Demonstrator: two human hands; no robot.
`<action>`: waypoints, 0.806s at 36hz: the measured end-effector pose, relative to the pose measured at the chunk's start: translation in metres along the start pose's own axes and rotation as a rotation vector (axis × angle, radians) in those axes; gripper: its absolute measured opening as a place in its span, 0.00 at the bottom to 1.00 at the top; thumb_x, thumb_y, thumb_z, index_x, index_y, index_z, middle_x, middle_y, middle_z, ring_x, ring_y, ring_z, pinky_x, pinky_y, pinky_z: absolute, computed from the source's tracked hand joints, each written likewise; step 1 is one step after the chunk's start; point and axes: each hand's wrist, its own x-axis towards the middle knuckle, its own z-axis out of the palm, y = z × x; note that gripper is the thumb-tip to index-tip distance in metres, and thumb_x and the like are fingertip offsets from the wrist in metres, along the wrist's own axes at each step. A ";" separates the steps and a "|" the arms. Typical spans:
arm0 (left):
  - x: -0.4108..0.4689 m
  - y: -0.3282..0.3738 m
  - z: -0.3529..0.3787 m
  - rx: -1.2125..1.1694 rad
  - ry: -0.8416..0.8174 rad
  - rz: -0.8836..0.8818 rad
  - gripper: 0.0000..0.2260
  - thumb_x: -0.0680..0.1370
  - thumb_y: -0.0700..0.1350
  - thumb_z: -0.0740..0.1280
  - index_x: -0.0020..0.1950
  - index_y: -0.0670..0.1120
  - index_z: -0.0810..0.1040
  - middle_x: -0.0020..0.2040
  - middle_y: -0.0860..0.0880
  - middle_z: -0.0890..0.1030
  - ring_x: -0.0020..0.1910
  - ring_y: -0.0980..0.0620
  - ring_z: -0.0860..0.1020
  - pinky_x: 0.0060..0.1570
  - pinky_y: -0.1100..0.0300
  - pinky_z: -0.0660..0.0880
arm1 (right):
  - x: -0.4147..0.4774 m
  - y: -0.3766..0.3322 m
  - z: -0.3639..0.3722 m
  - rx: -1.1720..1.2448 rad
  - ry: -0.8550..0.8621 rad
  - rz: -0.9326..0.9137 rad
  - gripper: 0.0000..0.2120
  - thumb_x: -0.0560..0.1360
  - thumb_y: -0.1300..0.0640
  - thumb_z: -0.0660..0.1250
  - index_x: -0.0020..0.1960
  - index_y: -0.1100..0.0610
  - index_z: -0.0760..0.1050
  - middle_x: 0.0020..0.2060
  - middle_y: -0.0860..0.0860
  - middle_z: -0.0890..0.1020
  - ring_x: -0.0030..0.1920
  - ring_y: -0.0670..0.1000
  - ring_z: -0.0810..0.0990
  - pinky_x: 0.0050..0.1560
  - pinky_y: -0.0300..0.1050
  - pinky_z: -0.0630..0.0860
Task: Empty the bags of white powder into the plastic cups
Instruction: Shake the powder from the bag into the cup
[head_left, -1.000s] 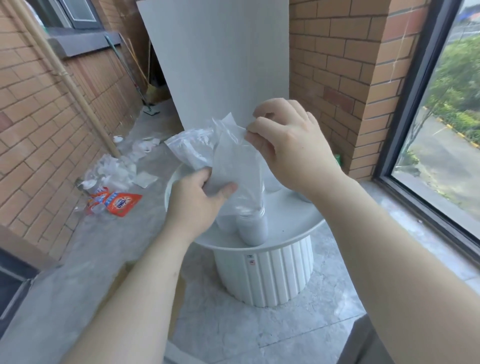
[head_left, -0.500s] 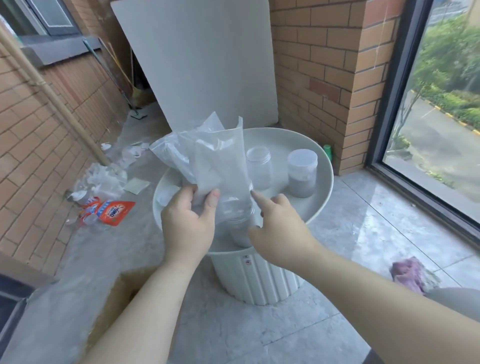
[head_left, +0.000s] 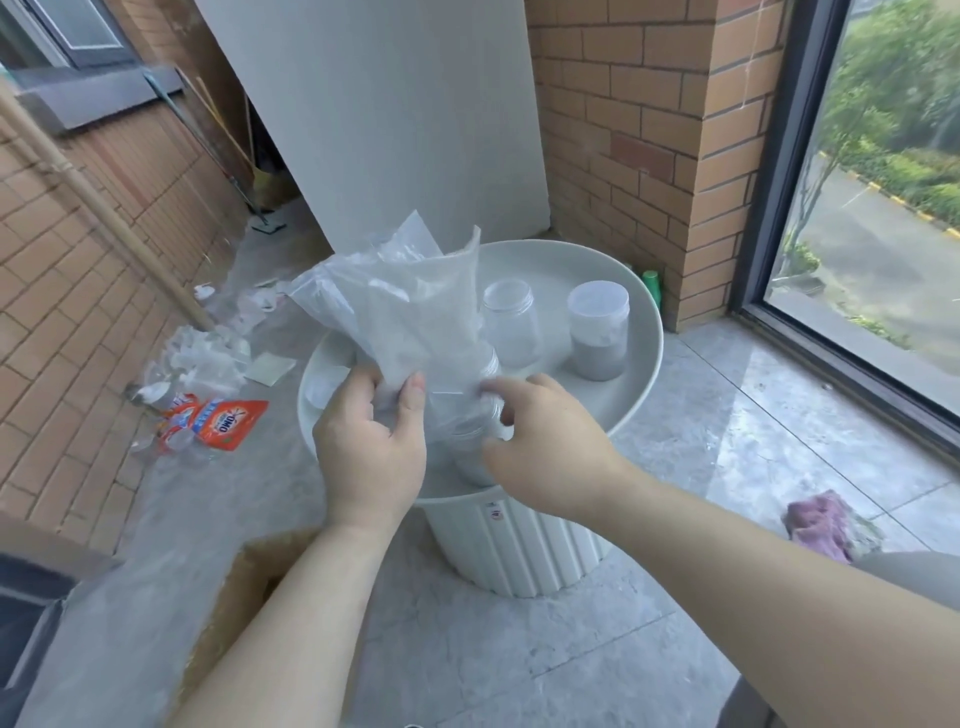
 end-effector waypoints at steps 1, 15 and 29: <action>0.000 0.000 0.000 0.001 0.002 0.004 0.09 0.77 0.47 0.68 0.40 0.46 0.72 0.37 0.52 0.79 0.37 0.57 0.73 0.38 0.75 0.67 | 0.000 -0.001 0.000 -0.010 -0.016 -0.004 0.27 0.75 0.58 0.63 0.72 0.40 0.69 0.54 0.47 0.71 0.52 0.48 0.76 0.48 0.39 0.75; 0.000 -0.002 0.001 -0.009 0.016 0.024 0.07 0.76 0.46 0.69 0.41 0.48 0.72 0.37 0.51 0.79 0.37 0.56 0.73 0.37 0.64 0.65 | 0.002 -0.002 0.002 0.021 -0.026 0.018 0.29 0.74 0.59 0.62 0.72 0.40 0.67 0.54 0.48 0.71 0.51 0.47 0.76 0.42 0.38 0.75; 0.000 -0.001 0.000 -0.004 0.034 0.040 0.10 0.76 0.45 0.70 0.40 0.49 0.70 0.35 0.54 0.76 0.36 0.58 0.71 0.36 0.66 0.63 | 0.000 -0.001 0.003 -0.053 -0.079 0.034 0.32 0.72 0.59 0.61 0.74 0.40 0.66 0.57 0.49 0.70 0.60 0.51 0.75 0.58 0.47 0.77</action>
